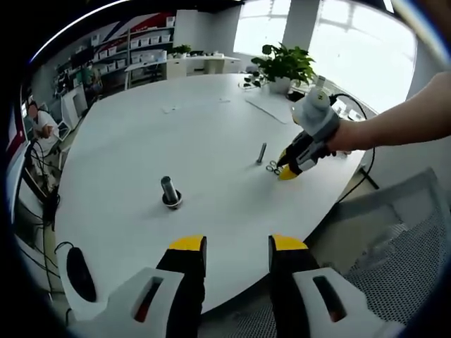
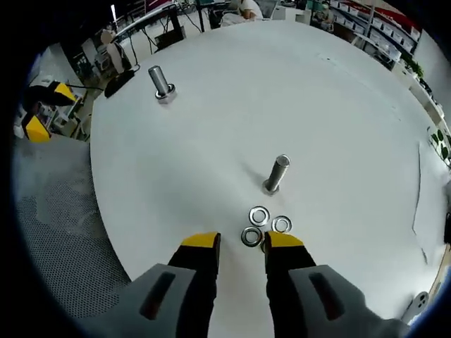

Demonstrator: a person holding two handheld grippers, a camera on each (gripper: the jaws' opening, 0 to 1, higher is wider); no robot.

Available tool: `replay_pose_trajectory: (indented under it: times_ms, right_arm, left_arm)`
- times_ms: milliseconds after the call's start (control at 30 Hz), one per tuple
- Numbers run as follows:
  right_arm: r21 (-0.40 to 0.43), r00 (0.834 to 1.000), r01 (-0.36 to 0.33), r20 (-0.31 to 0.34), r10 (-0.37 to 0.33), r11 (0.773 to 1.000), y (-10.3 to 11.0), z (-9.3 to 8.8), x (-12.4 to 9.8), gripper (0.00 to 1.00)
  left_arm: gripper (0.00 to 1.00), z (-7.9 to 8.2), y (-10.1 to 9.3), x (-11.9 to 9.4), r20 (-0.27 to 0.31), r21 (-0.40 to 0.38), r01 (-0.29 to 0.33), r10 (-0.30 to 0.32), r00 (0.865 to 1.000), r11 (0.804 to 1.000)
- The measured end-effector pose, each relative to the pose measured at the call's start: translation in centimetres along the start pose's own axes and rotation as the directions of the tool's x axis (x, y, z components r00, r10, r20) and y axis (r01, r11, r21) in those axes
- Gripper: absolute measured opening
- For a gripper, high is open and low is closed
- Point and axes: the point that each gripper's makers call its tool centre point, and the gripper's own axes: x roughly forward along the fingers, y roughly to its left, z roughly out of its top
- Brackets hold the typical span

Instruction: Place the washer onto the threaded stud by aligning its center hole with the stud, sliding it down to the base, and recovering from edge contact or off-axis alignment until the washer reaches the visible bottom stop.

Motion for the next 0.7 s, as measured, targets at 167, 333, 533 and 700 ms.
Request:
replay_pose_trajectory:
  times_ms: [167, 333, 533, 700]
  right_arm:
    - [-0.022, 1.000, -0.011, -0.016, 0.011, 1.000, -0.13, -0.09, 0.19, 0.26]
    - [-0.116, 1.000, -0.005, -0.025, 0.002, 0.993, 0.35, -0.40, -0.12, 0.24]
    - [-0.144, 0.998, -0.027, -0.060, 0.019, 0.989, -0.27, -0.22, 0.13, 0.18]
    - [-0.236, 0.984, -0.073, -0.174, 0.032, 0.969, -0.30, -0.45, 0.21, 0.17]
  left_arm:
    - [0.33, -0.05, 0.06, 0.02, -0.004, 0.006, -0.001, 0.001, 1.000, 1.000]
    - [0.33, -0.03, 0.04, 0.04, -0.004, 0.006, -0.001, 0.001, 1.000, 1.000]
    - [0.33, -0.27, 0.15, 0.11, -0.014, 0.006, -0.004, 0.004, 1.000, 1.000]
    - [0.33, -0.32, 0.04, 0.17, -0.018, 0.011, 0.002, -0.001, 1.000, 1.000]
